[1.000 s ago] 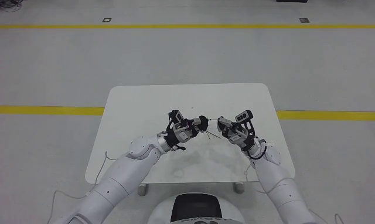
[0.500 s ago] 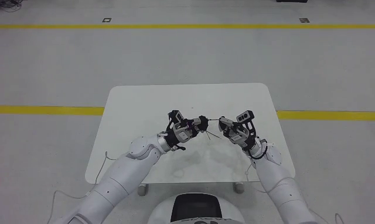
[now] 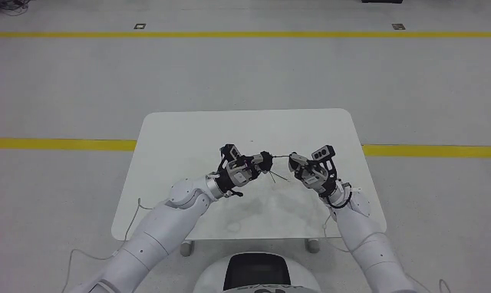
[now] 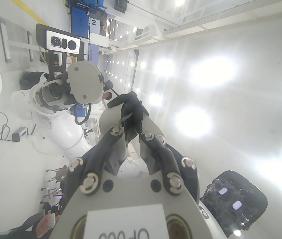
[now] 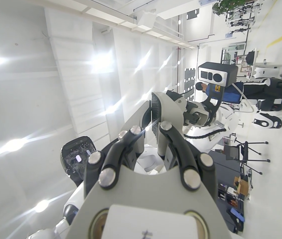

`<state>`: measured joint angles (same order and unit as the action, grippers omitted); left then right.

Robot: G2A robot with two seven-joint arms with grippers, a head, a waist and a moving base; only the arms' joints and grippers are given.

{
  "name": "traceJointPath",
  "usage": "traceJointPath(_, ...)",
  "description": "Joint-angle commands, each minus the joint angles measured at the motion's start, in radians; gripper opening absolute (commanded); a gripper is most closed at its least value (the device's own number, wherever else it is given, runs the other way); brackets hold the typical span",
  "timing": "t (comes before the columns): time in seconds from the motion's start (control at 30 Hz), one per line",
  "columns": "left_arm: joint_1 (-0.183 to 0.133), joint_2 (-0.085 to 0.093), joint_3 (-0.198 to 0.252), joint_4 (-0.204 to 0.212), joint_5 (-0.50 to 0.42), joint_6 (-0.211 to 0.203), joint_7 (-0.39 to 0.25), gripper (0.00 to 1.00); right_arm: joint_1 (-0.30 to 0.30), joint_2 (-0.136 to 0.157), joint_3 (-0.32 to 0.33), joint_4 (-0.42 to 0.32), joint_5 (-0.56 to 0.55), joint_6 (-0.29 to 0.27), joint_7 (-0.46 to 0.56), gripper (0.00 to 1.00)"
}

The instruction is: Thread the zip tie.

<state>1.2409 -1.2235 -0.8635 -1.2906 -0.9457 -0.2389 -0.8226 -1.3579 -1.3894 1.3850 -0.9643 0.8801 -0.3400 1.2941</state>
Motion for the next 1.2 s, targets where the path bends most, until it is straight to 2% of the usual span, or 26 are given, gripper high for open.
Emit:
traceJointPath(0.0,0.0,0.0,0.0,0.0,0.0,0.0,0.0,0.0,0.001,0.0,-0.002,0.006,-0.007,0.0,-0.003,0.0)
traceJointPath(0.33,0.0,0.0,0.0,0.0,0.0,0.0,0.0,0.0,0.011,0.002,-0.016,0.018,-0.068,0.0,-0.031,0.0)
traceJointPath(0.57,0.0,0.0,0.0,0.0,0.0,0.0,0.0,0.0,0.006,0.005,-0.017,-0.002,-0.15,0.0,-0.067,0.0)
traceJointPath(1.17,0.0,0.0,0.0,0.0,0.0,0.0,0.0,0.0,-0.011,0.005,-0.026,-0.04,-0.244,0.0,-0.102,0.0)
